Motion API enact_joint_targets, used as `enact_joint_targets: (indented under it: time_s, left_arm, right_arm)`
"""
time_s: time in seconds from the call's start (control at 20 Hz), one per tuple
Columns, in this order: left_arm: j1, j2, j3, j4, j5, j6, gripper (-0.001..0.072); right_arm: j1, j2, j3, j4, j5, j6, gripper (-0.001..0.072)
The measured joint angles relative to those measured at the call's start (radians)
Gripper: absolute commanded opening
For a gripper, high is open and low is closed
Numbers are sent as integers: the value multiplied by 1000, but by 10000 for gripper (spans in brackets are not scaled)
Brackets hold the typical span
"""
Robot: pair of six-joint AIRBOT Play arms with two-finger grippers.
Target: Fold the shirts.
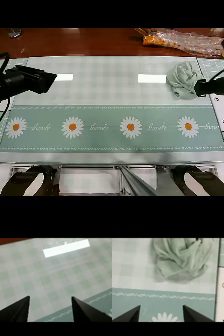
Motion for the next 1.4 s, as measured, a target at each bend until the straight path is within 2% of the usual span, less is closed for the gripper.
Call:
enact_joint_targets:
  time_s: [0.1, 0.4, 0.8, 0.85, 0.9, 0.95, 1.0, 1.1, 1.2, 1.4]
  left_arm:
    - [0, -2, 0, 0, 9, 0, 621]
    - [0, -6, 0, 1, 23, 0, 621]
    - [0, -84, 0, -4, 37, 0, 621]
    - [0, -98, 0, -16, 50, 0, 621]
    - [0, -109, 0, -28, 64, 0, 621]
    - [0, -117, 0, -35, 74, 0, 620]
    - [0, -122, 0, -43, 89, 0, 621]
    - [0, -129, 0, -52, 100, 0, 621]
    - [0, -133, 1, -57, 108, 1, 621]
    - [0, -135, 23, -62, 113, 2, 621]
  right_arm:
    - [-69, -140, 60, -5, -21, 4, 610]
    - [-224, -446, 301, 169, -185, 27, 610]
    - [-258, -740, 397, 278, -225, 77, 593]
    - [-259, -764, 400, 283, -234, 83, 561]
    - [-259, -787, 401, 285, -241, 92, 417]
    - [-260, -805, 402, 290, -256, 98, 182]
    - [-260, -819, 403, 295, -274, 106, 20]
    - [-260, -829, 404, 317, -300, 113, 19]
    - [-259, -802, 405, 370, -325, 75, 19]
    - [-228, -613, 406, 585, -354, -102, 18]
